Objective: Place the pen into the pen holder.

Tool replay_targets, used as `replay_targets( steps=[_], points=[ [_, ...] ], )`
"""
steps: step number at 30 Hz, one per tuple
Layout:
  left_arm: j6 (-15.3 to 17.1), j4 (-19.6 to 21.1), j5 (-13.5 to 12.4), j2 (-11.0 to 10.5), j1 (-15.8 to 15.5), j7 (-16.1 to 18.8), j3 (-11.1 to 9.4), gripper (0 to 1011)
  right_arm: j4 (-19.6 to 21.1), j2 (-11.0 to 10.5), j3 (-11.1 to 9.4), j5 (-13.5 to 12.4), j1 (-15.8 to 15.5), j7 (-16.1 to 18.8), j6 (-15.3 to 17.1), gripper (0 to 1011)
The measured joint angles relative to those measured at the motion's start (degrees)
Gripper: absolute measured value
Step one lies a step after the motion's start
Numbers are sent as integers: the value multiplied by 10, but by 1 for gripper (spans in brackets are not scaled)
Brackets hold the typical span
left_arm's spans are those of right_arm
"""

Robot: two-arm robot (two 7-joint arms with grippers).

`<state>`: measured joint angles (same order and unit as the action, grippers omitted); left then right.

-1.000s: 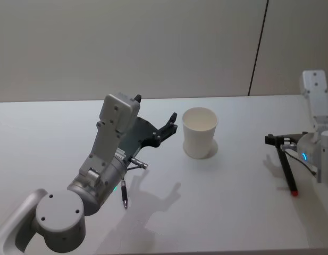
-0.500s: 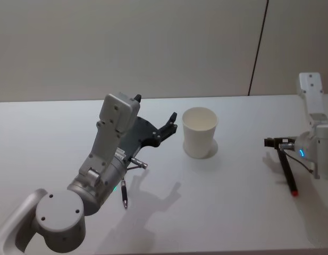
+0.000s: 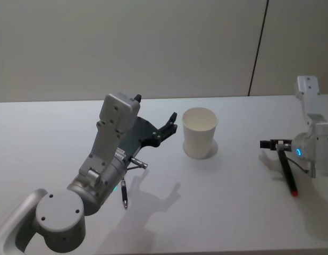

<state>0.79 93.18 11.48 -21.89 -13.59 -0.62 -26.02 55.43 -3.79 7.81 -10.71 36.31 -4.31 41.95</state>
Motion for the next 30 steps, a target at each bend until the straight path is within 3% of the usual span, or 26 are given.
replay_targets(
  steps=[19, 26, 30],
  points=[
    [0, 0, 0, 0, 0, 0, 0, 1000, -69, 2, -11, 2, 30, 17, -28, 998],
    [0, 0, 0, 0, 0, 0, 0, 1000, -80, 3, -12, 6, 34, 22, -35, 848],
    [0, 0, 0, 0, 0, 0, 0, 1000, -85, 3, -12, 9, 35, 24, -37, 708]
  ],
)
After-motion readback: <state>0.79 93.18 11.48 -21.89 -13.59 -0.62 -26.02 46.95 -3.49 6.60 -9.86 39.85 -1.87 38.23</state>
